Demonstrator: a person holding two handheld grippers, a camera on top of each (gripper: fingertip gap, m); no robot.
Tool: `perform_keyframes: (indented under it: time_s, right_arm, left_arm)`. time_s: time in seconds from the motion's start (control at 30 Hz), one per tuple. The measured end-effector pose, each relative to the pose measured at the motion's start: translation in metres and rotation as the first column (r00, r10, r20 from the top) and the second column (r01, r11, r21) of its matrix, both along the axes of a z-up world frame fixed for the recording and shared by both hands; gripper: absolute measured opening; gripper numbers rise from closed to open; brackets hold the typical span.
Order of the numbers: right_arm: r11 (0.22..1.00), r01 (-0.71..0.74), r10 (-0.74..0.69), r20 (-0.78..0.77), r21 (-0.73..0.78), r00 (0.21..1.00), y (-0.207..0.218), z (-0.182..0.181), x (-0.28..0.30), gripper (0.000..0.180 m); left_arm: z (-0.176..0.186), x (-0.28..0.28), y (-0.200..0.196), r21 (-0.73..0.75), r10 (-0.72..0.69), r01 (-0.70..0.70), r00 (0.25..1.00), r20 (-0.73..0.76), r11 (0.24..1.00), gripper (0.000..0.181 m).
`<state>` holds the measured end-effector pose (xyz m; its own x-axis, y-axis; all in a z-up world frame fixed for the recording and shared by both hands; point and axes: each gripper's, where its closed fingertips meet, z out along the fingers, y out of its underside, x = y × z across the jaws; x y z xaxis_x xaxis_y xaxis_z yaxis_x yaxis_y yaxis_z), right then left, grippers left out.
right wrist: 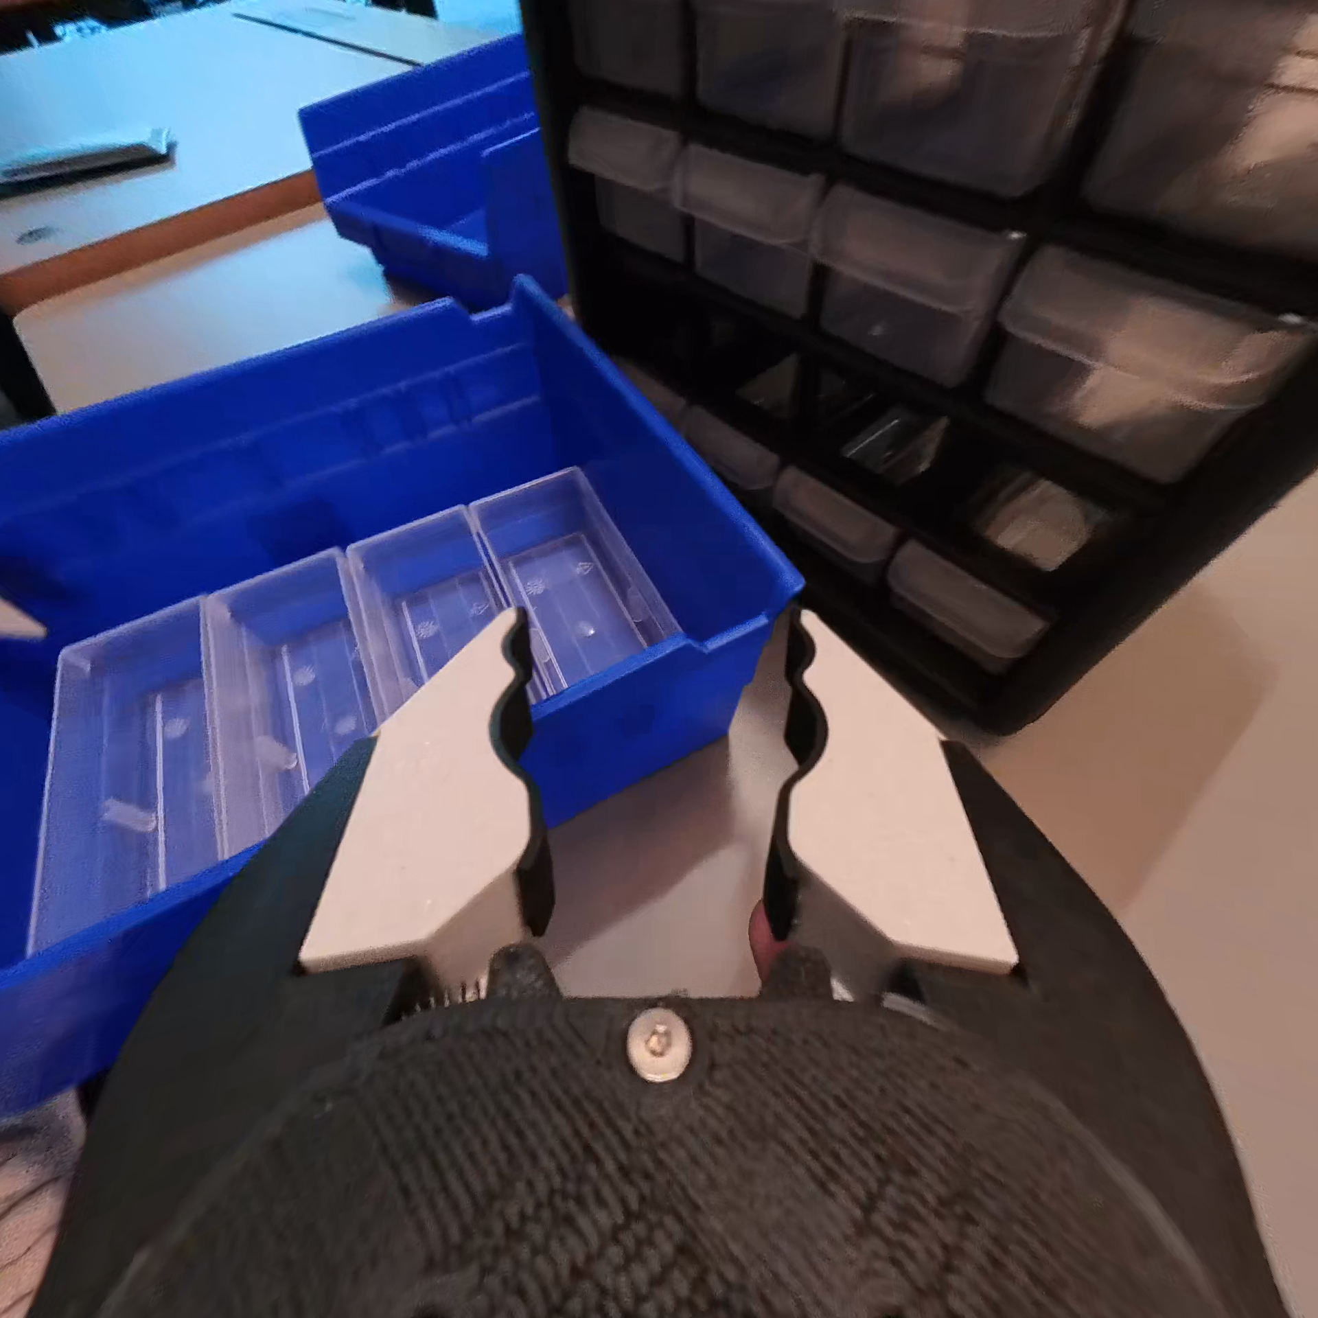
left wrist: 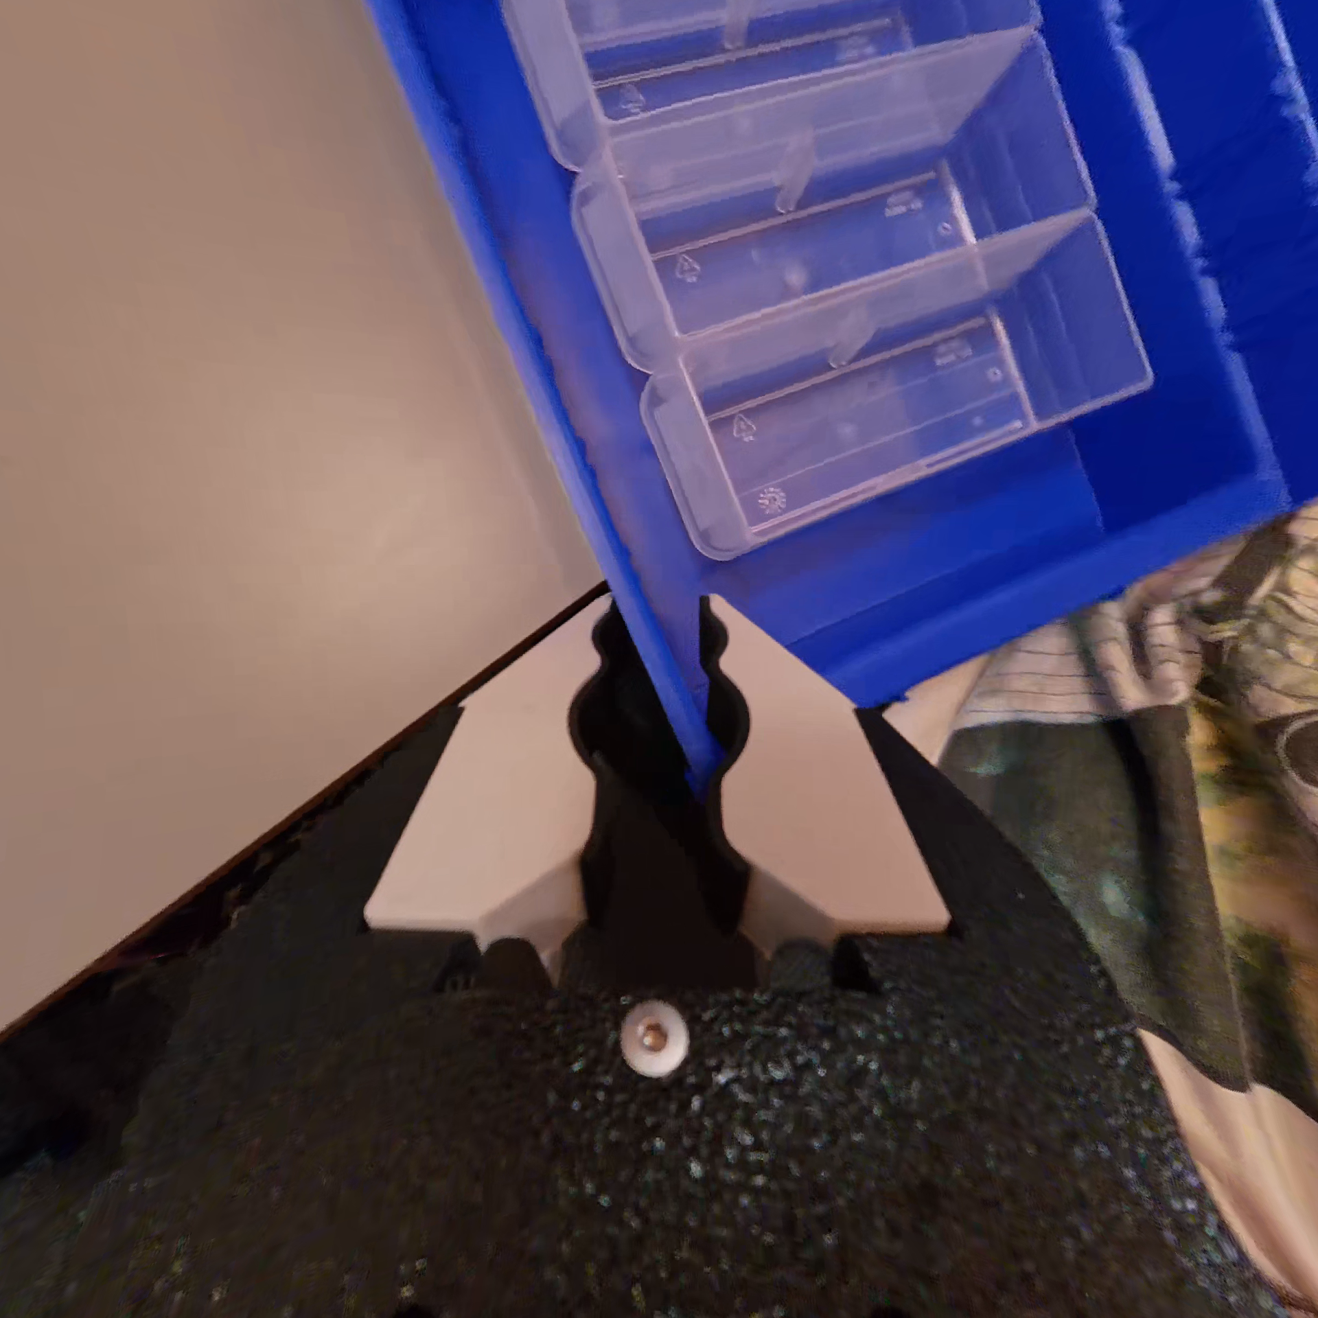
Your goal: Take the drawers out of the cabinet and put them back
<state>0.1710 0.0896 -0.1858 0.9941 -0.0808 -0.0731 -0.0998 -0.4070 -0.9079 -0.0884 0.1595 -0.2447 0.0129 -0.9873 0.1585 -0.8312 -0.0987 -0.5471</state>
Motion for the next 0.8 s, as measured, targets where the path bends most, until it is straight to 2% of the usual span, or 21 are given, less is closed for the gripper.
perform_keyframes:
  time_s: [0.03,0.1,0.17,0.23,0.3,0.37,0.43,0.47,0.53,0.6,0.63,0.7,0.77,0.8]
  right_arm:
    - [1.0,0.016,-0.016,-0.005,0.01,1.0,0.002,0.0,0.007,0.066]
    - [0.997,0.064,-0.064,0.001,0.038,0.998,0.005,0.002,0.023,0.063]
    - [0.997,0.079,-0.079,0.001,0.026,0.997,0.002,0.0,0.027,0.071]
    - [0.997,0.077,-0.077,0.009,0.018,0.997,-0.007,0.001,0.027,0.076]
    - [0.995,0.094,-0.095,0.022,0.026,0.995,-0.019,0.006,0.03,0.079]
    - [0.99,0.131,-0.133,0.032,0.048,0.991,-0.031,0.014,0.038,0.086]
    - [0.981,0.174,-0.178,0.042,0.082,0.983,-0.042,0.026,0.047,0.091]
    - [0.976,0.189,-0.195,0.05,0.105,0.979,-0.045,0.033,0.05,0.094]
    - [0.964,0.222,-0.234,0.076,0.143,0.969,-0.052,0.045,0.054,0.099]
    - [0.955,0.248,-0.269,0.118,0.165,0.956,-0.057,0.053,0.056,0.106]
    - [0.951,0.258,-0.283,0.146,0.17,0.948,-0.059,0.055,0.057,0.109]
    - [0.947,0.272,-0.304,0.203,0.171,0.931,-0.063,0.057,0.059,0.113]
    - [0.938,0.301,-0.336,0.237,0.171,0.911,-0.069,0.057,0.062,0.117]
    - [0.933,0.318,-0.352,0.247,0.171,0.903,-0.072,0.056,0.064,0.118]
  left_arm:
    - [0.0,0.004,-0.006,-0.012,-0.022,0.022,1.0,0.008,1.0,0.021]
    - [0.002,0.013,-0.015,-0.044,-0.06,0.062,0.997,0.041,0.997,0.027]
    - [0.006,0.018,-0.016,-0.081,-0.059,0.064,0.996,0.072,0.995,0.03]
    - [0.019,0.02,-0.009,-0.107,-0.048,0.061,0.991,0.128,0.992,0.05]
    - [0.045,0.024,0.017,-0.061,-0.026,0.041,0.972,0.234,0.997,0.06]
    - [0.078,0.032,0.081,0.048,0.079,-0.105,0.92,0.384,0.993,0.063]
    - [0.107,0.033,0.176,0.126,0.246,-0.356,0.822,0.513,0.926,0.072]
    - [0.117,0.03,0.228,0.133,0.335,-0.482,0.756,0.562,0.866,0.072]
    - [0.126,0.017,0.329,0.107,0.506,-0.706,0.596,0.623,0.7,0.074]
    - [0.12,0.017,0.402,0.073,0.576,-0.789,0.505,0.643,0.61,0.076]
    - [0.109,0.023,0.427,0.053,0.605,-0.798,0.496,0.623,0.6,0.076]
    - [0.075,0.039,0.461,0.029,0.662,-0.793,0.527,0.533,0.609,0.072]
    - [0.045,0.054,0.481,0.022,0.694,-0.789,0.553,0.462,0.614,0.077]
    - [0.038,0.066,0.482,-0.005,0.686,-0.771,0.563,0.461,0.637,0.073]
